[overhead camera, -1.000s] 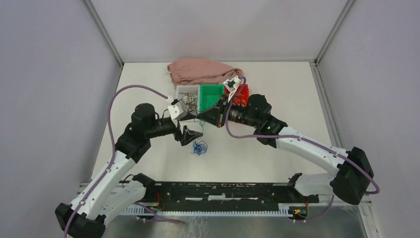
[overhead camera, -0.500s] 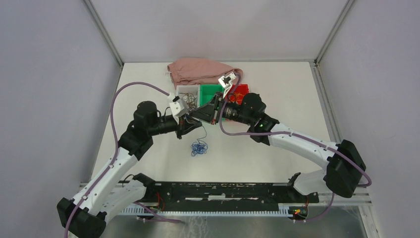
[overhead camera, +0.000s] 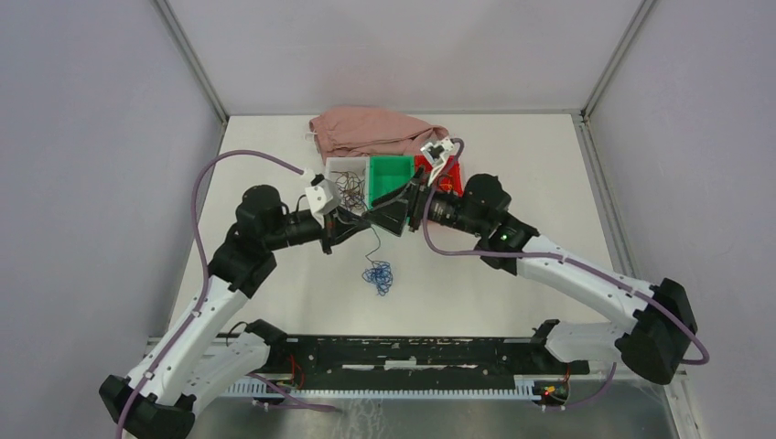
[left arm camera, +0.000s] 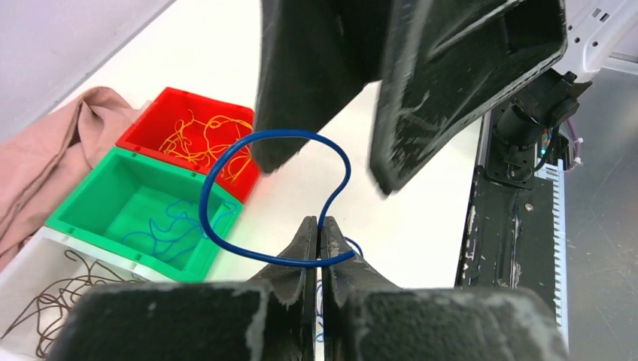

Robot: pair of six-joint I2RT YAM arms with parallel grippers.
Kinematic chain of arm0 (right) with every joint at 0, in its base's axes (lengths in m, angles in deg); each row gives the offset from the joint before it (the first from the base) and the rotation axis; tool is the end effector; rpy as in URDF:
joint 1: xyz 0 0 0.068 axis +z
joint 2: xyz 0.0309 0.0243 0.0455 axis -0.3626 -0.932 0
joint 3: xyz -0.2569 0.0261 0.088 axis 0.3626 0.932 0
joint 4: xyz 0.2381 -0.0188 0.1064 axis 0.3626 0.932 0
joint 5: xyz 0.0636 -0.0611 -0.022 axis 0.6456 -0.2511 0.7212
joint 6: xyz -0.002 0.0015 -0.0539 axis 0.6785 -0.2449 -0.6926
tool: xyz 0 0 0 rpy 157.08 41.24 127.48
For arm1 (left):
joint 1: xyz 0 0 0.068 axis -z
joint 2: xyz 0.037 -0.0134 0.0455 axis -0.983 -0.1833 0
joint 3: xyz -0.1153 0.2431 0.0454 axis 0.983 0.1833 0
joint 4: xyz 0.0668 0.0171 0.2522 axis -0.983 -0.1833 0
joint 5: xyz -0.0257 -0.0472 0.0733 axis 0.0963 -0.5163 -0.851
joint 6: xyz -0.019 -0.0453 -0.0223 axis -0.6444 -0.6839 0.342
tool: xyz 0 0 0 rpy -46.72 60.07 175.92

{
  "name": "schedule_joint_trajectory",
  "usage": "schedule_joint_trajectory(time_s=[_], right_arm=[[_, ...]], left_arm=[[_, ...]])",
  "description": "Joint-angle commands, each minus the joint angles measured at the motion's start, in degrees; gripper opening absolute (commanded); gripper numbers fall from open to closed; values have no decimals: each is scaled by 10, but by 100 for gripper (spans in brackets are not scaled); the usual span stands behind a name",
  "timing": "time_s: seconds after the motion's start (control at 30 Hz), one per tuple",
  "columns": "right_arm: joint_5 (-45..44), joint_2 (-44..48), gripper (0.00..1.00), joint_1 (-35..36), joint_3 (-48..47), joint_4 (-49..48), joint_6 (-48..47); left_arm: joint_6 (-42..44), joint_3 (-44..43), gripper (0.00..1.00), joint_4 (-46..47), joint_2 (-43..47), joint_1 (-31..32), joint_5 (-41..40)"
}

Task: Untangle the cables
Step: Untie the cable.

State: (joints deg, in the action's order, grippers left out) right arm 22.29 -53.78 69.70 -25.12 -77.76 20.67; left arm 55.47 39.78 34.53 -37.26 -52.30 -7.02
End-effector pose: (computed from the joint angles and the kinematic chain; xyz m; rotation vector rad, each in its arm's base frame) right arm 0.1897 0.2352 0.3597 -0.4463 1.6493 1.5536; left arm 0.1526 -0.1051 0.3492 1.0332 1.4677 -0.8920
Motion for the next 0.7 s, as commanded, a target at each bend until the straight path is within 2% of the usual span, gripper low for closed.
schedule_joint_trajectory(time_s=[0.0,0.17,0.3,0.47,0.6,0.67], right_arm=[[-10,83,70,-9,35,45,-107],[44,111,74,-9,92,61,-178],[99,72,74,-9,94,32,-163],[106,11,74,-2,82,-45,-123],[96,-43,69,11,65,-108,-93],[83,-76,60,15,65,-159,-63]], left_arm=[[21,-37,3,-11,18,3,-15],[16,-58,3,-3,19,2,-20],[4,-82,3,5,8,2,-15],[1,-113,3,7,-7,2,-13],[-3,-128,3,8,-13,2,-11],[-4,-132,3,11,-15,2,-10]])
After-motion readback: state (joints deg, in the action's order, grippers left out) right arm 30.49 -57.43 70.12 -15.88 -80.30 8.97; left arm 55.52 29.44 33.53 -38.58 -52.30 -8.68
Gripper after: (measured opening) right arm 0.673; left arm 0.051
